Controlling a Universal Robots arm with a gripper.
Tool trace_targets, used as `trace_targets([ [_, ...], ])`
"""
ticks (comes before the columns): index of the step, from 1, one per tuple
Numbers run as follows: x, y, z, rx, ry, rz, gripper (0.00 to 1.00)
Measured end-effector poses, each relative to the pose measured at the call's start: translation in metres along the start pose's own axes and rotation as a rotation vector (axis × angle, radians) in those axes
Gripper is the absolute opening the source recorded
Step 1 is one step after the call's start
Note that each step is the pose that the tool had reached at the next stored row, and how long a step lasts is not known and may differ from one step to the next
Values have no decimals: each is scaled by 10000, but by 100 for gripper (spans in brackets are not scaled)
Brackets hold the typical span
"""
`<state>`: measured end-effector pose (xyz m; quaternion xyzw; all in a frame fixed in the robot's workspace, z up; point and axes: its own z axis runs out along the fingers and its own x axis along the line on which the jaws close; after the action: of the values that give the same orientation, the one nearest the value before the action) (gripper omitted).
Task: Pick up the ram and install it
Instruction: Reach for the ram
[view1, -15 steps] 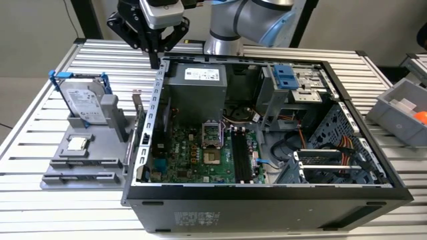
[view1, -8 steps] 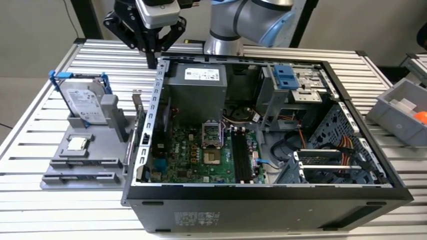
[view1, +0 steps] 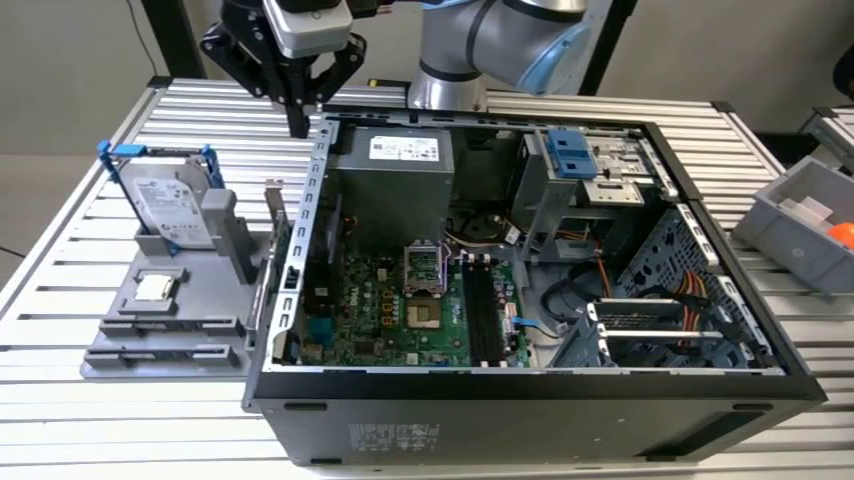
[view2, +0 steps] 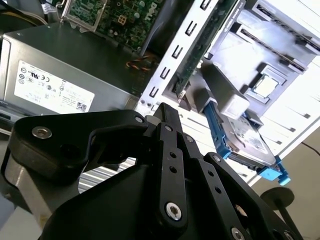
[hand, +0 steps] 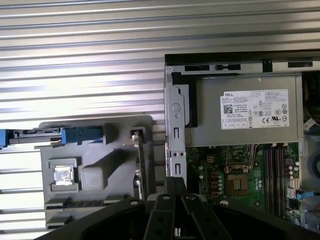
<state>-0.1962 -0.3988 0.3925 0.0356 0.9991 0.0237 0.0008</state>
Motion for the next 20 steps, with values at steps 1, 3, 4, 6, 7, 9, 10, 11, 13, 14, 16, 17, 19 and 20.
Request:
trace_targets([
  [1, 6, 0, -1, 2, 7, 1, 0],
  [3, 17, -1, 0, 2, 20, 1, 0],
  [4, 22, -1, 0, 3, 27, 2, 0],
  [6, 32, -2, 0, 3, 41, 3, 0],
  [7, 38, -3, -1, 5, 48, 3, 0],
  [9, 49, -4, 0, 5, 57, 3, 0],
  [10, 54, -4, 0, 5, 63, 3, 0],
  [11, 58, -4, 0, 6, 68, 4, 0],
  [13, 68, -5, 0, 5, 76, 4, 0],
  [14, 73, -5, 0, 7, 81, 5, 0],
  [16, 81, -6, 0, 7, 89, 5, 0],
  [17, 84, -6, 0, 7, 96, 4, 0],
  [19, 94, -7, 0, 9, 114, 5, 0],
  [20, 95, -7, 0, 10, 120, 5, 0],
])
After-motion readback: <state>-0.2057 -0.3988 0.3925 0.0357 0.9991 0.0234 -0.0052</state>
